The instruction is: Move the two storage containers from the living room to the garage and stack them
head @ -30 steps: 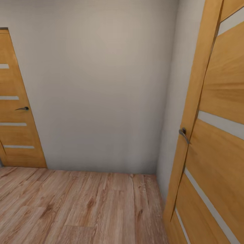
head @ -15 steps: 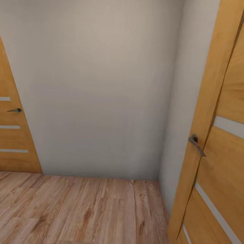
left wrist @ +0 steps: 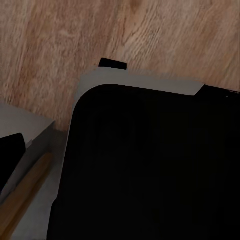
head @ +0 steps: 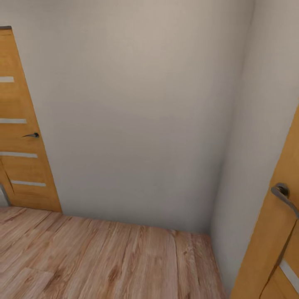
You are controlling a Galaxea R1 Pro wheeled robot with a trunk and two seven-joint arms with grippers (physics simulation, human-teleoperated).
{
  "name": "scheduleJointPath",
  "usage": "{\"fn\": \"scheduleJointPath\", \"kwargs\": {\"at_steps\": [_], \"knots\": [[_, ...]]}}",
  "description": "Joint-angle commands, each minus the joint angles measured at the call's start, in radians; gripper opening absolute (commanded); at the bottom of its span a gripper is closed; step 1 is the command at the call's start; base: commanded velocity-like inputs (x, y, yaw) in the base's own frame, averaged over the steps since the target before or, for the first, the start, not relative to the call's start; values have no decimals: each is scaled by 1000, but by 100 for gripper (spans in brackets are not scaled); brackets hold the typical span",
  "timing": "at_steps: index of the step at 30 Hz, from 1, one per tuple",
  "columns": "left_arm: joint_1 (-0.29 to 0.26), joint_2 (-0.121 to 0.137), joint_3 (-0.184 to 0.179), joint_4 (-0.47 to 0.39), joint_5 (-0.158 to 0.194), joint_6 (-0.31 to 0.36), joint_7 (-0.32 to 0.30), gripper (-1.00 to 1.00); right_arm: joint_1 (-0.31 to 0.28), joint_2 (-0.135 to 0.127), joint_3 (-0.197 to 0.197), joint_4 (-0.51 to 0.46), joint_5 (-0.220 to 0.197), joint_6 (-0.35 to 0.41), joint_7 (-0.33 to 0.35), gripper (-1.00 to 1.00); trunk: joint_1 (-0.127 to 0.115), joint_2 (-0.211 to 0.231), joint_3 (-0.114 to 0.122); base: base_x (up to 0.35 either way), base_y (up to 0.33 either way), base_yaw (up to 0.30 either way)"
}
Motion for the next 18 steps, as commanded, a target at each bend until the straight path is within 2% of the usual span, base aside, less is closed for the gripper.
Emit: {"fn": "scheduleJointPath", "kwargs": {"at_steps": [1, 18], "knots": [[0, 0, 0, 0, 5, -2, 1, 100, -1, 0, 5, 3, -4, -6, 2, 100, 1, 0, -1, 321, 0, 110], [0, 0, 0, 0, 5, -2, 1, 100, -1, 1, 6, 3, -9, -6, 1, 100, 1, 0, -1, 321, 0, 8]]}}
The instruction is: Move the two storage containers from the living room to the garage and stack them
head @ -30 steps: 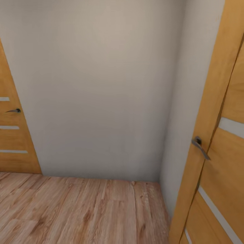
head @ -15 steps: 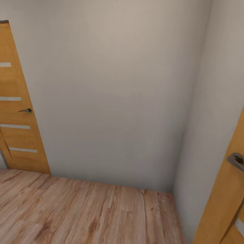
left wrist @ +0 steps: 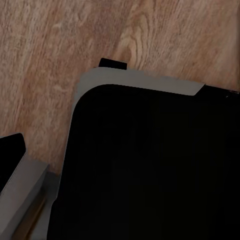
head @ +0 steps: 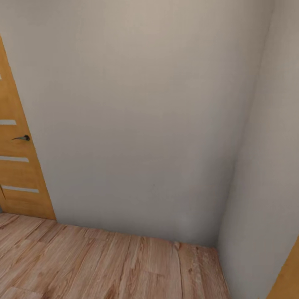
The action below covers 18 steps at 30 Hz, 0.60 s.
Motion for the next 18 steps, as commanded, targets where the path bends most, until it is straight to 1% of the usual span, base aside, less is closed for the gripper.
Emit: {"fn": "scheduleJointPath", "kwargs": {"at_steps": [1, 6, 18], "knots": [[0, 0, 0, 0, 5, -2, 1, 100, -1, 0, 5, 3, -7, -6, 1, 100, 1, 0, -1, 321, 0, 55], [0, 0, 0, 0, 5, -2, 1, 100, -1, 0, 2, 3, -10, -8, 1, 100, 1, 0, -1, 321, 0, 190], [0, 0, 0, 0, 5, -2, 1, 100, -1, 0, 3, 3, 0, -8, 3, 100, 1, 0, -1, 318, 0, 268]]}}
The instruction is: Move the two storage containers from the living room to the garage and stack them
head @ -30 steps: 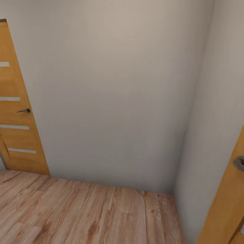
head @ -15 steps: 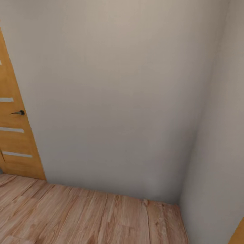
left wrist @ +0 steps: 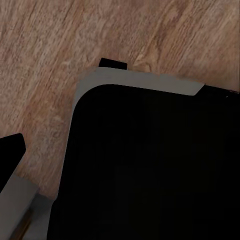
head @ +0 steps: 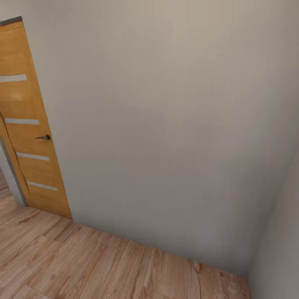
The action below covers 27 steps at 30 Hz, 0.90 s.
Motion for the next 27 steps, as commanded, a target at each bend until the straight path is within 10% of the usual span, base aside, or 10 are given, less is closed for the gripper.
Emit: {"fn": "scheduleJointPath", "kwargs": {"at_steps": [1, 27], "knots": [[0, 0, 0, 0, 5, -2, 1, 100, -1, 0, 4, 3, -7, -6, 1, 100, 1, 0, -1, 297, 0, 273], [0, 0, 1, 0, 5, -2, 1, 100, -1, 7, -2, 3, -16, -23, -7, 100, 1, 0, -1, 83, 0, 288]]}}
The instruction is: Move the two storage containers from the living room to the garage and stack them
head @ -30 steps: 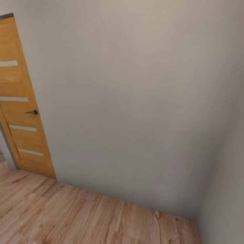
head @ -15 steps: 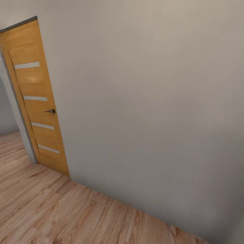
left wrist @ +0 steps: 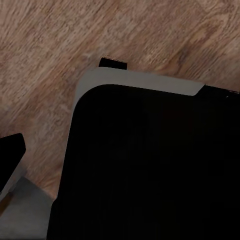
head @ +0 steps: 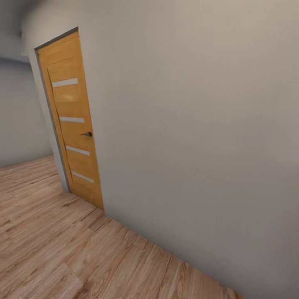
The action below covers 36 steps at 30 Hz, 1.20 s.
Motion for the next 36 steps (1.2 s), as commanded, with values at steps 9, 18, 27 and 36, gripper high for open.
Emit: {"fn": "scheduleJointPath", "kwargs": {"at_steps": [9, 18, 27, 36], "knots": [[0, 0, 1, 0, 5, -2, 1, 100, -1, 22, 4, 3, -5, -13, -3, 100, 0, -1, -1, 0, 0, 300], [0, 1, 1, 0, 7, -1, 2, 100, -1, 28, 5, 3, -5, -16, -3, 100, 0, -1, -1, 175, 0, 300], [0, 1, 1, 1, 37, -2, 1, 100, -1, 22, 6, 3, -6, -16, -5, 100, 0, -1, -1, 316, 0, 300], [0, 1, 0, 1, 40, -2, 1, 100, -1, 20, 7, 3, -3, -18, -5, 100, 0, -1, -1, 321, 0, 300]]}}
